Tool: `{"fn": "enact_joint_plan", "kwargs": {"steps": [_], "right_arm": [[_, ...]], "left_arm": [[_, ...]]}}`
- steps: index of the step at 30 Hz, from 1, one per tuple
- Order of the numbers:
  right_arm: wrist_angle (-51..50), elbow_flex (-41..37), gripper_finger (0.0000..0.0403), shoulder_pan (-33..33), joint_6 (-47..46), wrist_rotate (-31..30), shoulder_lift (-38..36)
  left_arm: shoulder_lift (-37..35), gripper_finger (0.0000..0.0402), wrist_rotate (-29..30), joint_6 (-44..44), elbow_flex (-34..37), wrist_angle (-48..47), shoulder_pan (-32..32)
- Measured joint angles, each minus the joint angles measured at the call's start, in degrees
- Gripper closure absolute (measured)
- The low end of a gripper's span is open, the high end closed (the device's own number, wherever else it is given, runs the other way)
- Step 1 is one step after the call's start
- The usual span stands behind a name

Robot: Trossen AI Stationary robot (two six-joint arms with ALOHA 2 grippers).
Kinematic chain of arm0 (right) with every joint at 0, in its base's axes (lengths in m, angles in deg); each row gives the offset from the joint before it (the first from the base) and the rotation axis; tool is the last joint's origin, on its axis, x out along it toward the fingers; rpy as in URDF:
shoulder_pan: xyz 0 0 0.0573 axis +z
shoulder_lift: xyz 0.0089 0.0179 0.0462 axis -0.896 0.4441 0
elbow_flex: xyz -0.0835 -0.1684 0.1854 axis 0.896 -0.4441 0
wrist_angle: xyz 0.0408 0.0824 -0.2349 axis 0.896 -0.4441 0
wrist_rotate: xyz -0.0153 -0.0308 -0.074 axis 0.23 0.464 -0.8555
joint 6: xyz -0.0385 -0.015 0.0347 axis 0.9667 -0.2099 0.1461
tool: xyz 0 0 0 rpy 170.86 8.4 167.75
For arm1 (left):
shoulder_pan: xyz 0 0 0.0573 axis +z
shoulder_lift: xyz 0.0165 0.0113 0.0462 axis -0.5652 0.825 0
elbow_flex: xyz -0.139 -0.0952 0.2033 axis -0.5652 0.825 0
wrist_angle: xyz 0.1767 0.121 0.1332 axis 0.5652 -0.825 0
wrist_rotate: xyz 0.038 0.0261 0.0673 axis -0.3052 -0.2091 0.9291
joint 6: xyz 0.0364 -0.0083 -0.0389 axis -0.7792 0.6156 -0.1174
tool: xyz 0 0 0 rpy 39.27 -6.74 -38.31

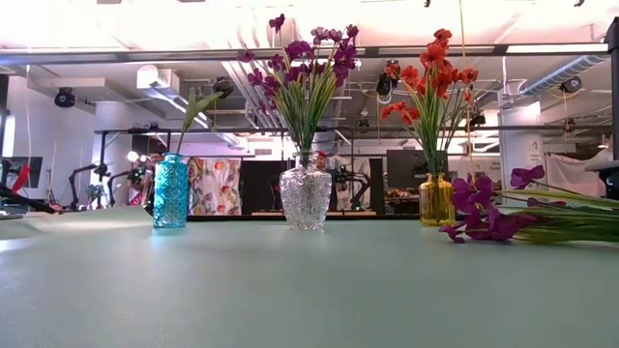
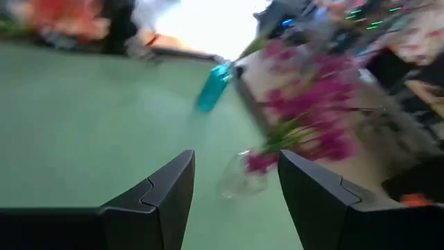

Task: Sort flowers into vase by color
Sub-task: Put the orange flowers into the blue flower vase

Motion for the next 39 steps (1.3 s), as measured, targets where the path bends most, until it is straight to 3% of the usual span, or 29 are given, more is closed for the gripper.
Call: {"fn": "enact_joint_plan", "kwargs": {"steps": [4, 11, 20, 26, 32, 39], "right_arm": [[7.02, -6.6, 0.0202, 0.64, 1.09, 9.49, -0.19], [24.47, -14.51, 0.0202, 0.61, 8.76, 17.03, -0.48], [61.27, -28.15, 0.0202, 0.27, 18.77, 26.59, -0.44], [85.82, -35.64, 0.0202, -1.67, 20.1, 34.1, 2.06], [97.37, -36.64, 0.0202, -3.0, 18.95, 33.89, 5.66], [98.89, -35.24, 0.0202, -4.74, 17.67, 33.65, 6.84]], "left_arm": [[-0.68, 0.0401, 1.26, -2.03, 0.0, 0.24, 0.53], [-0.81, 0.0401, 1.3, -5.62, 0.04, 3.78, 1.02], [-0.83, 0.0401, 1.27, -18.69, 0.07, 15.4, 1.71], [-0.83, 0.0401, 1.27, -30.94, 0.09, 25.63, 5.67], [-0.83, 0.0401, 1.23, -37.83, 0.09, 29.44, 10.01], [-0.83, 0.0401, 1.19, -39.56, 0.09, 29.7, 11.93]]}}
